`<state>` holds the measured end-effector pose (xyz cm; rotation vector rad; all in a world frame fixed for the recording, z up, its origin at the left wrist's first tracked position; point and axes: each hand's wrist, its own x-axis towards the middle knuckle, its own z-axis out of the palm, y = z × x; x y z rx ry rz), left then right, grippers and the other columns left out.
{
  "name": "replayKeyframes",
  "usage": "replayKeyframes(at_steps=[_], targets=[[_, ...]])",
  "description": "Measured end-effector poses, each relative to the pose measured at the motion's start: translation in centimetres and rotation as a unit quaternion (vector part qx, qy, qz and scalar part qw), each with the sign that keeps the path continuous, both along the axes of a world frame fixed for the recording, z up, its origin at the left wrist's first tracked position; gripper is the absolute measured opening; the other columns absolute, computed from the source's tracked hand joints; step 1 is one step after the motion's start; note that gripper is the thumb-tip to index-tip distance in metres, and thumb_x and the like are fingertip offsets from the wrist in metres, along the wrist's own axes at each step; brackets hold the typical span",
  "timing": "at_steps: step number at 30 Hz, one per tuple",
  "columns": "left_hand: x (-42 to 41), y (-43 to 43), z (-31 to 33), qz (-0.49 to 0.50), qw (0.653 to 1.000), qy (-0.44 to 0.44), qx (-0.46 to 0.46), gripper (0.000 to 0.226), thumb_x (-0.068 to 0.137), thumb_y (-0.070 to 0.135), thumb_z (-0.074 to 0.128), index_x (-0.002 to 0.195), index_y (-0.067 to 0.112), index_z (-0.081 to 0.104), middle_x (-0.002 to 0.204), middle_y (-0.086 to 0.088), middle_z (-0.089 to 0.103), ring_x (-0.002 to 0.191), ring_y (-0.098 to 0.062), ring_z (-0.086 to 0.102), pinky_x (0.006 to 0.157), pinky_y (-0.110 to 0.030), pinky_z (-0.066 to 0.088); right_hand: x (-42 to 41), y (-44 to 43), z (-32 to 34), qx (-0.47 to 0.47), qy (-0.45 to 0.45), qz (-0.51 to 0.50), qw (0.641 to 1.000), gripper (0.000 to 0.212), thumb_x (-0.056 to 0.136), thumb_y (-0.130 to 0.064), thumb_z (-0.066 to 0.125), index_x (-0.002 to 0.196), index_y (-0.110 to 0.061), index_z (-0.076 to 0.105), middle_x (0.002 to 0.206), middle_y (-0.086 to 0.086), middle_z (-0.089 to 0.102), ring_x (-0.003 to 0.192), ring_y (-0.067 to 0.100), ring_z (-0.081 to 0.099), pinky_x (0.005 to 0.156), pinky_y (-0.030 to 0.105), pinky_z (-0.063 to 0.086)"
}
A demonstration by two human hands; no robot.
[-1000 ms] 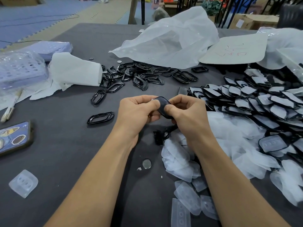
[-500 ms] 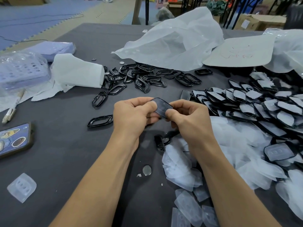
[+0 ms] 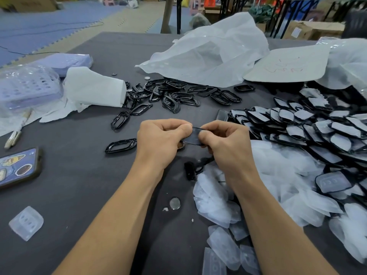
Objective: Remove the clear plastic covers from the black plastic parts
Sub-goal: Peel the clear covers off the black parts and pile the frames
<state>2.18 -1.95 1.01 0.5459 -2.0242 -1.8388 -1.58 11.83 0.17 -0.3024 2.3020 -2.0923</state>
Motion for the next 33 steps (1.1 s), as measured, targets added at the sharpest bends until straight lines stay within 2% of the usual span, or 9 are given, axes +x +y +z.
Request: replayKeyframes(at_steps=[4,9,14,19,22,24,28,31,33], targets=[[0.24,-0.17,-0.05,0.013,0.999,0.009,-0.04,0.009,0.067,0.032,0.082,0.074,0.038,0.082,0.067,0.005,0.077,0.056,-0.01,0.067,0.065,-0.032,0.059,0.13,-0.34,-0.14,0.034,0.02,-0.007,0.999,0.012,0.081,-0.017,0.077,0.07,-0.021,0.078,0.063,0.001,0.072,0.059,0.012,0.061,0.061,0.034,0.049],[0.19,0.06,-0.38,0.04,0.995,0.026,-0.09,0.009,0.068,0.035,0.079,0.073,0.043,0.08,0.061,0.013,0.074,0.048,-0.003,0.063,0.06,-0.023,0.049,0.14,-0.59,-0.24,0.027,0.018,-0.015,0.999,0.019,0.084,-0.006,0.076,0.066,-0.015,0.077,0.061,0.001,0.071,0.056,0.01,0.06,0.06,0.03,0.051],[0.11,-0.19,-0.37,0.036,0.999,0.025,-0.007,0.01,0.073,0.024,0.085,0.074,0.034,0.083,0.068,0.002,0.077,0.057,-0.013,0.07,0.066,-0.034,0.063,0.12,-0.52,0.05,-0.005,-0.004,-0.001,1.0,0.031,0.089,-0.006,0.073,0.066,-0.026,0.078,0.058,-0.004,0.068,0.053,0.008,0.058,0.055,0.024,0.048],[0.19,-0.32,-0.22,-0.019,0.998,0.002,0.066,0.015,0.087,0.015,0.081,0.075,0.024,0.084,0.075,-0.01,0.079,0.062,-0.017,0.068,0.063,-0.026,0.06,0.11,-0.43,0.06,-0.028,-0.001,-0.037,0.999,0.027,0.09,-0.002,0.071,0.073,-0.021,0.077,0.058,-0.005,0.068,0.052,0.008,0.058,0.055,0.024,0.047],[0.48,-0.62,0.08,-0.062,0.994,0.006,0.088,0.007,0.088,0.009,0.078,0.088,0.015,0.083,0.078,-0.015,0.078,0.062,-0.019,0.063,0.06,-0.022,0.057,0.12,-0.38,0.04,-0.034,0.0,-0.047,0.998,0.024,0.09,-0.002,0.071,0.075,-0.02,0.077,0.06,-0.004,0.069,0.054,0.009,0.058,0.056,0.026,0.048],[0.58,-0.72,0.17,-0.094,0.992,0.001,0.08,0.018,0.086,-0.002,0.076,0.097,0.012,0.08,0.081,-0.018,0.078,0.066,-0.022,0.06,0.061,-0.022,0.055,-0.02,-0.27,0.04,-0.041,-0.007,-0.047,0.998,0.026,0.09,-0.002,0.071,0.073,-0.021,0.077,0.06,-0.003,0.069,0.052,0.01,0.057,0.053,0.025,0.048],[0.51,-0.65,0.27,-0.076,0.993,-0.005,0.094,0.027,0.084,-0.012,0.072,0.086,0.014,0.078,0.071,-0.007,0.077,0.059,-0.015,0.066,0.062,-0.021,0.058,0.02,-0.35,-0.02,-0.03,-0.009,-0.011,0.999,0.022,0.089,-0.004,0.071,0.079,-0.022,0.078,0.063,-0.005,0.07,0.054,0.007,0.058,0.055,0.023,0.048],[0.46,-0.67,0.22,-0.058,0.993,-0.001,0.107,0.029,0.083,-0.014,0.072,0.08,0.014,0.078,0.068,-0.008,0.076,0.055,-0.015,0.067,0.061,-0.022,0.059,0.21,-0.56,-0.07,-0.011,-0.002,0.021,1.0,0.024,0.081,-0.002,0.075,0.085,-0.026,0.078,0.071,-0.002,0.076,0.061,0.009,0.065,0.063,0.03,0.052],[0.44,-0.57,0.17,-0.053,0.993,0.0,0.104,0.028,0.081,-0.014,0.073,0.08,0.013,0.079,0.068,-0.009,0.076,0.054,-0.015,0.067,0.059,-0.021,0.059,0.16,-0.55,-0.1,-0.006,-0.006,0.018,1.0,0.029,0.079,0.001,0.075,0.083,-0.027,0.077,0.068,0.0,0.075,0.058,0.011,0.064,0.061,0.031,0.051]])
